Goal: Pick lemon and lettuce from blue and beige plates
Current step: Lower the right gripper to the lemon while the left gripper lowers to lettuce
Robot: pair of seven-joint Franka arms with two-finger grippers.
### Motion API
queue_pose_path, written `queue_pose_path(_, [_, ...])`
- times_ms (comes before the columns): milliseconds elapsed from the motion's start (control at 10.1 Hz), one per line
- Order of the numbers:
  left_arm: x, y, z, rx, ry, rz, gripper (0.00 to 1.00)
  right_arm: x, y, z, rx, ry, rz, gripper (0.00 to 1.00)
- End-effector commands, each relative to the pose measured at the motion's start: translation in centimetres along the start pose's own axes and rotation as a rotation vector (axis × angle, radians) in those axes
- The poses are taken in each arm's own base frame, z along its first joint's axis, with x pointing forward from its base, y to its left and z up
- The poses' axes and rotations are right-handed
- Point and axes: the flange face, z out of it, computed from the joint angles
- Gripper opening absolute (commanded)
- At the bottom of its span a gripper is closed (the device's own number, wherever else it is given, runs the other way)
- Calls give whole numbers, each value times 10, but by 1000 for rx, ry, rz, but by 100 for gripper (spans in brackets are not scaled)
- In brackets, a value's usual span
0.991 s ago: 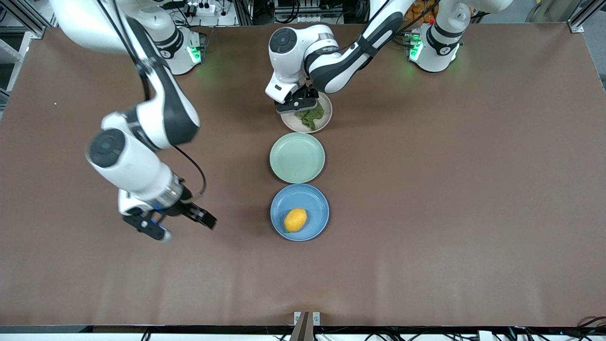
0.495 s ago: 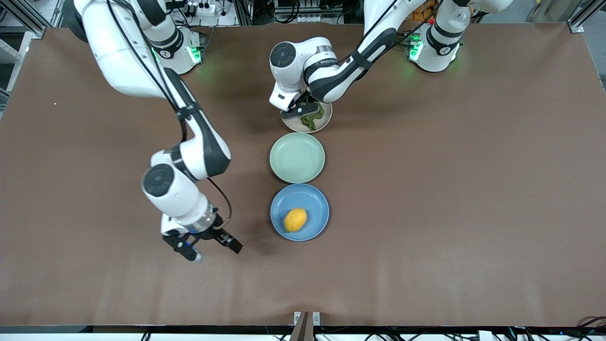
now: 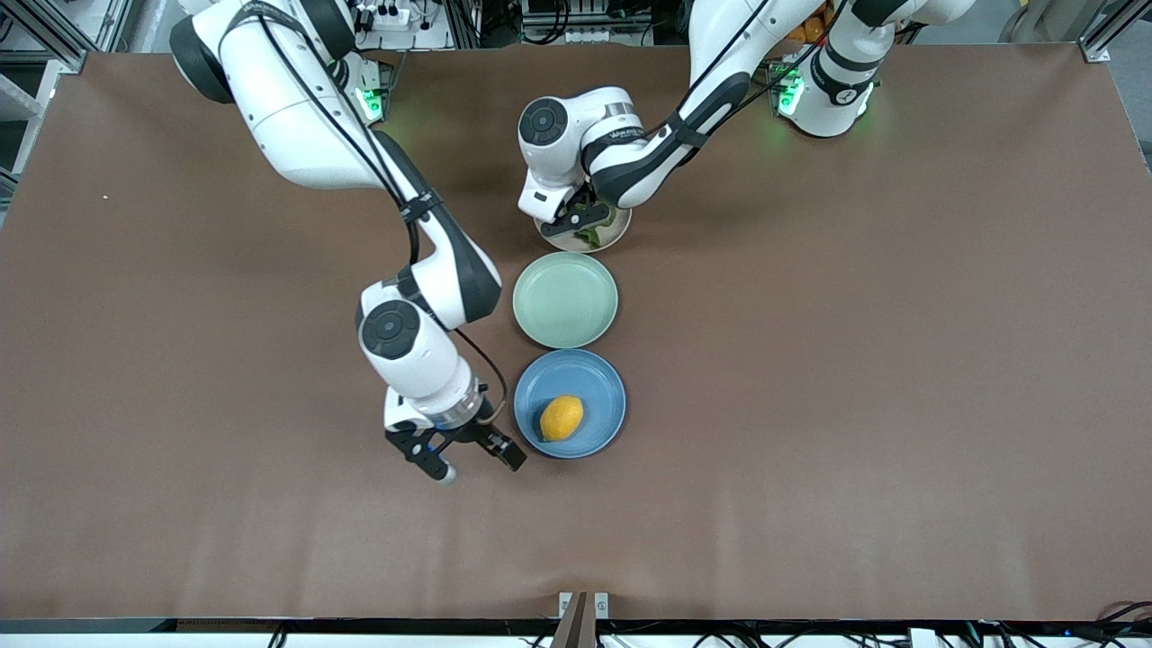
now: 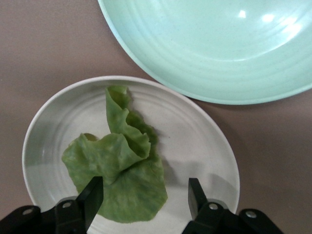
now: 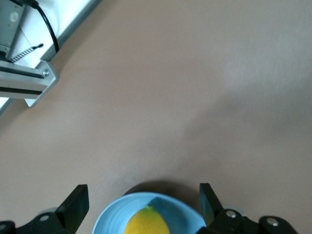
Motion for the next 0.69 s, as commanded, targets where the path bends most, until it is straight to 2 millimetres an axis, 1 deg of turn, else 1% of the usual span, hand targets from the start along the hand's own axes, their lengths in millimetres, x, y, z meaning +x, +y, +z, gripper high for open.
queue_pose_path(0, [4,3,10,-10,13,-19,76,-29,-12,15,-6,-18,46,100])
queue_pose_path(198, [2,3,12,-7,11,-16,74,-59,-18,25,-13,-31,57,100])
queue_pose_path(297, [3,3,12,-6,11,-18,70,-67,-17,34,-22,-36,52,100])
queue_pose_path(396, [2,3,13,-5,11,-16,64,-72,-18,40,-4,-33,52,100])
queue_pose_path(495, [1,2,13,-5,10,-16,54,-73,-17,46,10,-28,82,100])
queue_pose_path(595, [0,1,16,2,9,-14,47,-74,-13,54,1,-32,97,100])
